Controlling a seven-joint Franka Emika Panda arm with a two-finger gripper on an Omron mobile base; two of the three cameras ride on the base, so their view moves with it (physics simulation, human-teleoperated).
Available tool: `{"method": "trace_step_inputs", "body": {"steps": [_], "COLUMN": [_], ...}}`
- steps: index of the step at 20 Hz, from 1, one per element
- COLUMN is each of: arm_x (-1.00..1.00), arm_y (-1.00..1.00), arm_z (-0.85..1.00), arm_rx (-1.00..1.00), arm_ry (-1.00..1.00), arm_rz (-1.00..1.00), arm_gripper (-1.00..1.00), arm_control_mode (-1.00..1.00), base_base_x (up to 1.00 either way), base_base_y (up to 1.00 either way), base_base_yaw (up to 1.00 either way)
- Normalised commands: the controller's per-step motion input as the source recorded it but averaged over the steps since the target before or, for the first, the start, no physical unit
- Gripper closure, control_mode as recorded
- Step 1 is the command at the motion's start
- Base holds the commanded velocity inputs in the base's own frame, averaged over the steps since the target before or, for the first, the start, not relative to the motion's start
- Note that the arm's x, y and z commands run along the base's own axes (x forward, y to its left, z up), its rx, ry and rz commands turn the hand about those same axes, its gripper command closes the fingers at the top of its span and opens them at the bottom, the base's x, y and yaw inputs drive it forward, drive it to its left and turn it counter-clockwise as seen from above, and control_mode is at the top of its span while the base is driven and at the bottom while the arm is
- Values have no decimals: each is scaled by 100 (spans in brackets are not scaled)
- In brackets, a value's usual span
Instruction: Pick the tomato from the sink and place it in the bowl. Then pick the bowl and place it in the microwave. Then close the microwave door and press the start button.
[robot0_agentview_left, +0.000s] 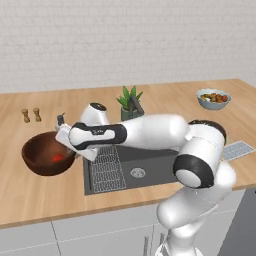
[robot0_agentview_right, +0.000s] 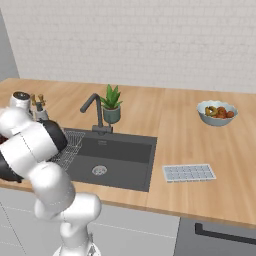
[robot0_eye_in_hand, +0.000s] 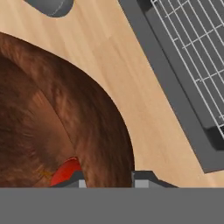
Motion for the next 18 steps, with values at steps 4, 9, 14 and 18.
{"method": "trace_step_inputs", "body": {"steps": [4,9,14,18], "arm_x": [-7,-17,-10,-19], "arm_y": [-55,-53,-36,-16], "arm_z": [90,90,100,74], "arm_rx": [-1,-10,-16,-10], "arm_ry": [0,0,3,10], "arm_rz": [0,0,-1,-9], "arm_gripper": [100,100,100,100], "arm_control_mode": [-100,-100,-100,-100], "base_base_x": [0,0,0,0], "base_base_y": [0,0,0,0], "base_base_yaw": [0,0,0,0]}}
